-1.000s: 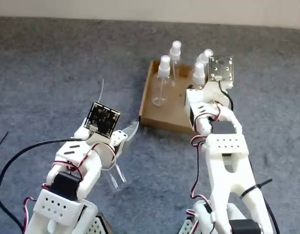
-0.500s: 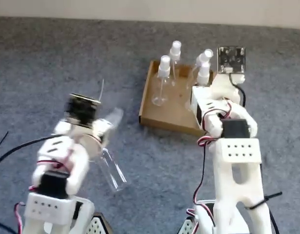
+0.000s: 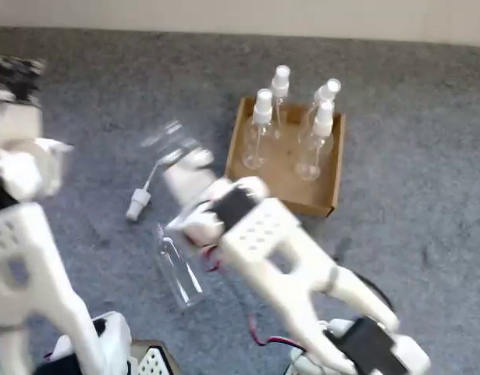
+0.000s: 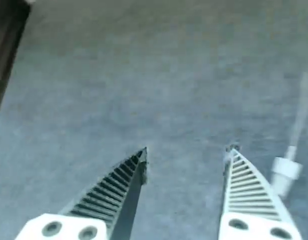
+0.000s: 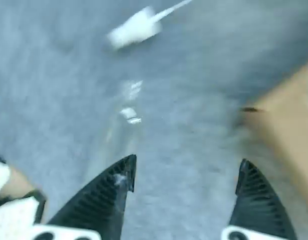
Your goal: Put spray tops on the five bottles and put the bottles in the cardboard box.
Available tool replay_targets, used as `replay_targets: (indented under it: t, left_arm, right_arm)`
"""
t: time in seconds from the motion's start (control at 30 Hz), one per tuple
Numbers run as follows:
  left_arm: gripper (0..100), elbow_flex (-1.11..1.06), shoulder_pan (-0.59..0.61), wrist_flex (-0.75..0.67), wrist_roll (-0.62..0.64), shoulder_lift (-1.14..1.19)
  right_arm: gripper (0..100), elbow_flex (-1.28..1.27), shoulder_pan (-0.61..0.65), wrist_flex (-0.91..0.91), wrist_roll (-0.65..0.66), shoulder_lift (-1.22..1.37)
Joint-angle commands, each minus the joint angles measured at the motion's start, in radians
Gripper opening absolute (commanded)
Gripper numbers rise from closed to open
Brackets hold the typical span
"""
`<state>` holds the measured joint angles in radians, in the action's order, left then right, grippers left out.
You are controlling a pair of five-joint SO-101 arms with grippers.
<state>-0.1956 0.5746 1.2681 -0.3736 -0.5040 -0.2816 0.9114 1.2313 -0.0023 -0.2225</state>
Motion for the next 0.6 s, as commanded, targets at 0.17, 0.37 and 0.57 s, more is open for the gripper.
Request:
replay_targets:
  t: [0.17,0.37,0.57]
  left_arm:
    - [23,0.147,0.168,-0.072,-0.068,0.274]
    - [23,0.147,0.173,-0.141,-0.066,0.374]
    - [23,0.147,0.171,-0.181,-0.063,0.424]
  right_arm:
    - [25.9,0.163,0.133,-0.120,-0.118,0.254]
    - [25.9,0.162,0.193,-0.176,-0.153,0.364]
    - [25.3,0.160,0.125,-0.183,-0.153,0.453]
